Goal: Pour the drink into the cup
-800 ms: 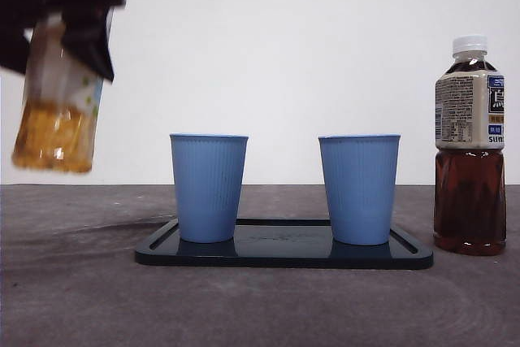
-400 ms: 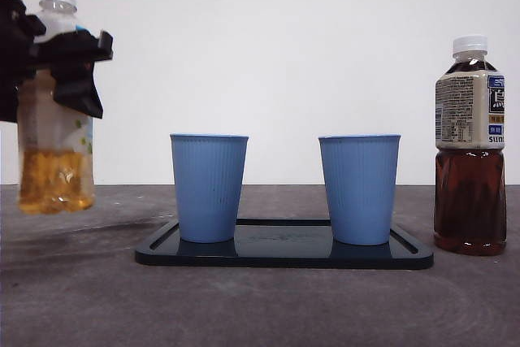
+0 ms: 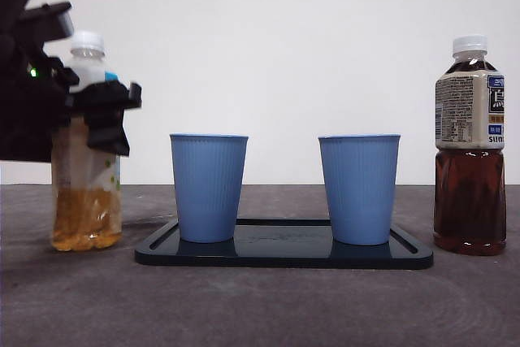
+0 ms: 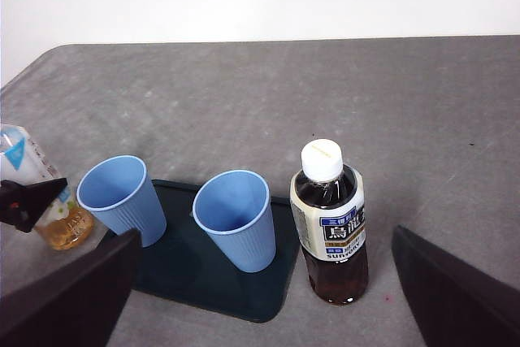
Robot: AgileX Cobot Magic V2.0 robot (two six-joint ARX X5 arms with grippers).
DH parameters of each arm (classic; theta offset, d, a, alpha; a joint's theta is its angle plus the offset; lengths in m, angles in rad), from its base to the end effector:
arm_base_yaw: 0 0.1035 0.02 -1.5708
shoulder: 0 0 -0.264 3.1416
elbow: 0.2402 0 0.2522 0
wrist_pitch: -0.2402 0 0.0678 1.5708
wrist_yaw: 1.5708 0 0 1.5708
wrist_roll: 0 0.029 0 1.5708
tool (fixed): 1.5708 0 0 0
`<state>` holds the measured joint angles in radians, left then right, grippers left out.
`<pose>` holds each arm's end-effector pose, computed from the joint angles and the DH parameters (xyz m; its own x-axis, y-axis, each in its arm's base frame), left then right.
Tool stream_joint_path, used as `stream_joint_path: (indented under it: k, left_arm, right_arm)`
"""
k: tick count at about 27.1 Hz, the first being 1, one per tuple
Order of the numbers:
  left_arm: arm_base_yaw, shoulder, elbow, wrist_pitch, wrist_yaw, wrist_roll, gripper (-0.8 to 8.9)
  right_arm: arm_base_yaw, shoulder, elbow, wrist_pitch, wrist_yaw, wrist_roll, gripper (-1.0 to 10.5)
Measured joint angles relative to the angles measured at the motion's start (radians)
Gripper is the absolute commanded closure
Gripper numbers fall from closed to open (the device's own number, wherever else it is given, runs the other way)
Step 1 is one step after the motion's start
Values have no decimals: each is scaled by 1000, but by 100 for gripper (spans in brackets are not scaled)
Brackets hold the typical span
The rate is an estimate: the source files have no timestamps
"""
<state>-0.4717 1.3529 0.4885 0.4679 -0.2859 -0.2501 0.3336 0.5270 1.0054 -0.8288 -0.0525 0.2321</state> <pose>0.2316 -0.1089 0.1769 0.9165 -0.1509 -0.3705 0.1127 0.9860 -0.1228 0.0680 0.0252 0.3691 0.8691 0.3567 -0.3428 -0.2889 0.9284 0.2336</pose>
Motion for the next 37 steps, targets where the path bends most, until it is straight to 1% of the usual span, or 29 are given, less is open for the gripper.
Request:
stream_joint_path:
  k: [4,9,12,16,18,25,28,33,35,37]
  left_arm:
    - [0,31,1,46,0,0,534]
    - [0,36,1,55,0,-3,531]
    - [-1,36,1,55,0,-3,480]
    - [-1,36,1,55,2,-3,372]
    - [-2,33,1,59,2,-3,344]
    - [-2,-11,1,52,1,-3,340]
    - [-2,-66,1,3,1,-3,340]
    - [-18,-227,1,-142,2,-3,342]
    - [-33,-322,6,-237,16,-3,345]
    - [-50,-410,29,-355,54,-4,345]
  right_arm:
    - [0,0,0,-6,0,0,455]
    - [0,0,0,-9,0,0,455]
    - [0,0,0,-9,0,0,455]
    - [0,0,0,-9,0,0,455]
    - [0,0,0,-9,0,0,455]
    - [0,0,0,-9,0,0,455]
    - [0,0,0,-9,0,0,455]
    - [0,0,0,-9,0,0,455]
    - [0,0,0,-9,0,0,455]
    - [0,0,0,-10,-1,0,455]
